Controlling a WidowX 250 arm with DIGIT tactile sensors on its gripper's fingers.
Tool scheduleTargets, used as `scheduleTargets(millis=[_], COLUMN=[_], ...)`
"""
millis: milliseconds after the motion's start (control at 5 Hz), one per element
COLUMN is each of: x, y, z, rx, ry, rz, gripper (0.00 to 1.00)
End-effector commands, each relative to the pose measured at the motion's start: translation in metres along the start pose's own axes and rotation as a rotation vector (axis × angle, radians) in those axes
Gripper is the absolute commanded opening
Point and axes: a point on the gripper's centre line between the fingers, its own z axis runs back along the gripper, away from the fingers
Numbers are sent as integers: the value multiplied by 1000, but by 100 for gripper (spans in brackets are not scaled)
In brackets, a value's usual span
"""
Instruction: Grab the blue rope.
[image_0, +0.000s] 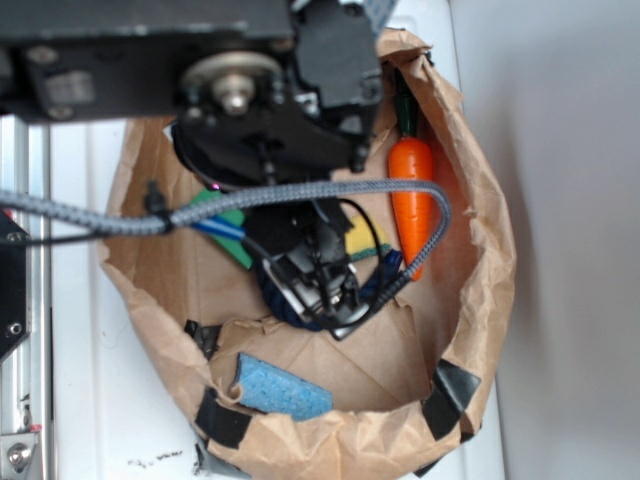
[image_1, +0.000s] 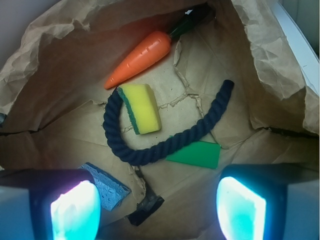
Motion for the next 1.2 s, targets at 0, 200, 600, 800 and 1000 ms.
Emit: scheduleTargets(millis=[0, 200, 600, 800, 1000], x=[30, 37, 47, 47, 47], y=[-1, -5, 1, 0, 0], z=[-23, -42, -63, -73, -73], rx=[-28, -15, -2, 3, 3], ry=[-107, -136, -150, -161, -161], rz=[177, 210, 206, 194, 194], gripper=[100, 100, 100, 100, 100])
